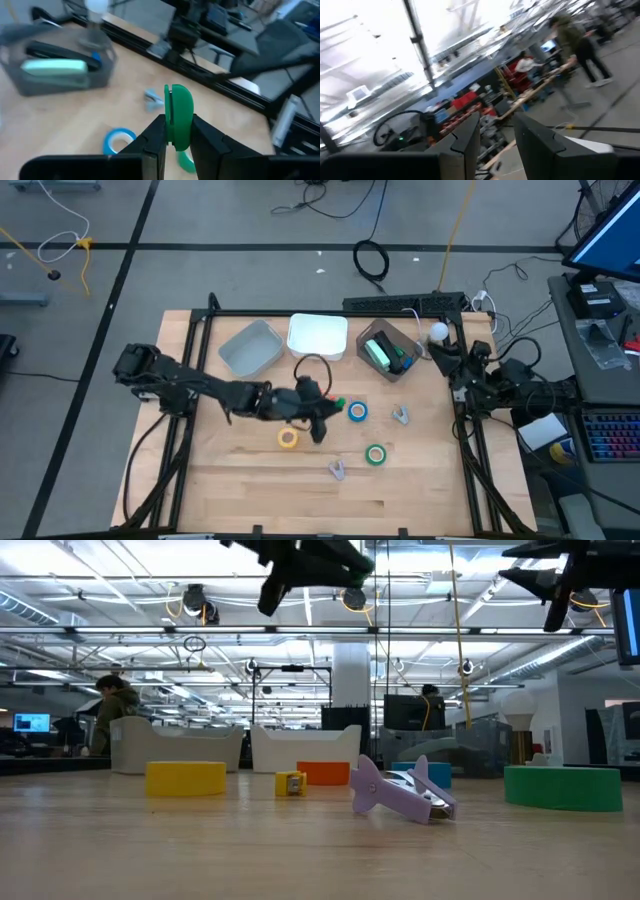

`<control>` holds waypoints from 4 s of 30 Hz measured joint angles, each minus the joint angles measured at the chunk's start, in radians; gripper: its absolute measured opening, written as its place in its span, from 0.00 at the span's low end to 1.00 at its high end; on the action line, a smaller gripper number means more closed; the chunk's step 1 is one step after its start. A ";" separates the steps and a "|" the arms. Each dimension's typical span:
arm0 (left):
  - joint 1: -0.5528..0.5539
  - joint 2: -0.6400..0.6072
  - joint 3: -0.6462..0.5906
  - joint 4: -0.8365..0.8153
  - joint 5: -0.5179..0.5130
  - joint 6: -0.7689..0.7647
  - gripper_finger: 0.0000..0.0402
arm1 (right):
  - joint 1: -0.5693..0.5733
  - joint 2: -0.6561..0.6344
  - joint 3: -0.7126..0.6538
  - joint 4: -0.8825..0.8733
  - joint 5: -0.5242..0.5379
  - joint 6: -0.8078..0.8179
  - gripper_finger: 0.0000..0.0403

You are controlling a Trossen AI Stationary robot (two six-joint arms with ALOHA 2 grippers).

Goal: Pick and place Stapler, Stapler remover, tape
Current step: Put the small green stapler into the black bin

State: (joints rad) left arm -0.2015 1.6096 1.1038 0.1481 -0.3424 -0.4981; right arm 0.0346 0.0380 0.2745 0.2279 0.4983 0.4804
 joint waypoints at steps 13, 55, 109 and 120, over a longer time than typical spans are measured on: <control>0.195 0.001 0.001 0.164 0.115 0.117 0.18 | 0.000 0.194 0.000 0.000 0.020 -0.027 0.29; 0.239 0.174 0.382 -0.069 0.291 0.358 0.18 | -0.191 0.741 0.159 0.449 -0.423 -0.284 0.67; 0.262 0.173 0.381 -0.069 0.359 0.370 0.18 | -0.225 0.964 0.160 0.689 -0.622 -0.096 0.60; 0.268 0.173 0.381 -0.070 0.358 0.367 0.18 | -0.225 0.964 0.160 0.689 -0.621 -0.106 0.45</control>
State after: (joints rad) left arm 0.0662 1.7828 1.4852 0.0776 0.0159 -0.1310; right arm -0.1905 1.0019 0.4343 0.9169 -0.1223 0.3748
